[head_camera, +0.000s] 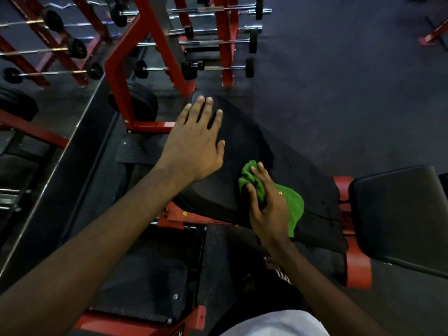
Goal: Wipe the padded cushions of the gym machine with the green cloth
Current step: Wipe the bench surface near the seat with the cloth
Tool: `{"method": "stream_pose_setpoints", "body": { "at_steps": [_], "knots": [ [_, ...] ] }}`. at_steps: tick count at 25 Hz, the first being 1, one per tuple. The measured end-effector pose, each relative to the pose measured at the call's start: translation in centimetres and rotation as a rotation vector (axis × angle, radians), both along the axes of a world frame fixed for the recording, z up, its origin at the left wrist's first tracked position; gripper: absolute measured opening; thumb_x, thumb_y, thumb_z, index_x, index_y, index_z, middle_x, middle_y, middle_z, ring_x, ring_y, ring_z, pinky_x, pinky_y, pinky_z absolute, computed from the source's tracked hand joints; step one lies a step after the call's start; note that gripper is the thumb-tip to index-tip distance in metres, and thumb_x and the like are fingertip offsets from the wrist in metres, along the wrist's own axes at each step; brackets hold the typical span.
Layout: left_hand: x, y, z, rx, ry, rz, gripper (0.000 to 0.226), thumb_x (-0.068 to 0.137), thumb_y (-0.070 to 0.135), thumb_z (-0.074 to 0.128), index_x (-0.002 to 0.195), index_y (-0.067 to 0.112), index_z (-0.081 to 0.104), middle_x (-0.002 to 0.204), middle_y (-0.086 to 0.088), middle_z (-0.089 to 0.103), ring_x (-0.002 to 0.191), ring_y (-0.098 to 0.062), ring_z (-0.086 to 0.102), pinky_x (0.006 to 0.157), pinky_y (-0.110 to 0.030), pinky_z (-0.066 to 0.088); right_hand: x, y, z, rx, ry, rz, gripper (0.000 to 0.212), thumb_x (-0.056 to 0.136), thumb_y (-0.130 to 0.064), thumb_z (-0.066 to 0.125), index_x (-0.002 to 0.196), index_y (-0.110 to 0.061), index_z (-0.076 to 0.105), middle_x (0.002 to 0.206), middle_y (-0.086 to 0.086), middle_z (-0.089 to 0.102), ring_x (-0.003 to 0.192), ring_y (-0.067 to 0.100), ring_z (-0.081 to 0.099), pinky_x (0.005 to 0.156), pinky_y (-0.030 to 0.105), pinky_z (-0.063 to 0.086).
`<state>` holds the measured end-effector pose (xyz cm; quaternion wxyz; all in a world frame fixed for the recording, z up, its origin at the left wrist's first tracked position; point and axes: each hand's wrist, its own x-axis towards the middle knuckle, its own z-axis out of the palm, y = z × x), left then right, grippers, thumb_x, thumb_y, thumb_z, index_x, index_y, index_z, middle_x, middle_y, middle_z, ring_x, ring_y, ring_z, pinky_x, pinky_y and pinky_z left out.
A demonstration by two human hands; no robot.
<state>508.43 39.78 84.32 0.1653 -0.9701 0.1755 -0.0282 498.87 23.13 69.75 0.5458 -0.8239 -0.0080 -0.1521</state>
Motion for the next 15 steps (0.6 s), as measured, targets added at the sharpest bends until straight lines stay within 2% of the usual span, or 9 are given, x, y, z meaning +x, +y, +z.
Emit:
{"method": "stream_pose_setpoints", "body": {
  "at_steps": [2, 3, 4, 7, 9, 12, 15],
  "knots": [
    [0.0, -0.1, 0.0, 0.014, 0.0, 0.003, 0.069, 0.103, 0.046, 0.025, 0.16, 0.01, 0.012, 0.167, -0.02, 0.004, 0.155, -0.033, 0.001, 0.126, -0.047, 0.007, 3.1, 1.0, 1.4, 0.014, 0.075, -0.056, 0.046, 0.102, -0.044, 0.049, 0.14, -0.021, 0.058, 0.153, -0.005, 0.05, 0.142, 0.015, 0.047, 0.115, 0.03, 0.037],
    [0.0, -0.1, 0.1, 0.02, -0.001, 0.006, 0.069, 0.103, 0.046, 0.025, 0.16, 0.01, 0.012, 0.167, -0.02, 0.004, 0.155, -0.033, 0.0, 0.126, -0.047, 0.006, 5.2, 1.3, 2.2, -0.01, 0.109, -0.07, 0.045, 0.103, -0.045, 0.047, 0.141, -0.023, 0.057, 0.154, -0.005, 0.049, 0.141, 0.015, 0.048, 0.111, 0.022, 0.032],
    [0.0, -0.2, 0.2, 0.025, 0.001, 0.011, 0.069, 0.103, 0.046, 0.024, 0.16, 0.01, 0.011, 0.167, -0.02, 0.003, 0.155, -0.034, 0.0, 0.126, -0.047, 0.006, 7.3, 1.4, 3.0, -0.034, 0.15, -0.078, 0.045, 0.103, -0.046, 0.045, 0.142, -0.025, 0.056, 0.155, -0.005, 0.048, 0.141, 0.015, 0.047, 0.107, 0.02, 0.028],
    [-0.1, -0.9, 0.1, 0.078, 0.03, 0.045, 0.072, 0.103, 0.047, 0.021, 0.16, 0.008, 0.003, 0.166, -0.022, -0.004, 0.155, -0.036, -0.005, 0.126, -0.049, 0.004, 9.3, 1.3, 4.1, -0.06, 0.199, -0.063, 0.053, 0.101, -0.053, 0.043, 0.147, -0.026, 0.049, 0.158, -0.004, 0.044, 0.143, 0.014, 0.043, 0.113, 0.026, 0.028],
    [0.1, -1.6, 0.2, 0.129, 0.038, 0.062, 0.074, 0.102, 0.048, 0.022, 0.159, 0.005, 0.003, 0.165, -0.026, -0.002, 0.154, -0.039, -0.003, 0.126, -0.05, 0.006, 6.8, 1.3, 3.9, -0.097, 0.098, -0.019, 0.058, 0.1, -0.052, 0.049, 0.15, -0.021, 0.045, 0.159, -0.001, 0.042, 0.145, 0.015, 0.041, 0.115, 0.025, 0.031],
    [1.4, -1.9, 0.9, 0.128, 0.038, 0.013, 0.067, 0.103, 0.043, 0.026, 0.154, 0.0, 0.022, 0.161, -0.03, 0.017, 0.151, -0.041, 0.015, 0.125, -0.049, 0.016, 3.1, 1.4, 2.5, -0.129, -0.032, 0.074, 0.057, 0.1, -0.045, 0.053, 0.15, -0.017, 0.046, 0.16, 0.001, 0.04, 0.147, 0.015, 0.038, 0.116, 0.038, 0.04],
    [2.7, -1.5, 0.9, 0.059, 0.045, -0.051, 0.061, 0.101, 0.038, 0.031, 0.148, 0.001, 0.035, 0.157, -0.025, 0.032, 0.149, -0.036, 0.026, 0.124, -0.048, 0.018, 5.6, 1.4, 2.4, -0.142, -0.059, 0.094, 0.053, 0.101, -0.042, 0.052, 0.146, -0.014, 0.05, 0.159, 0.003, 0.041, 0.147, 0.021, 0.04, 0.112, 0.048, 0.043]
  ]
}}
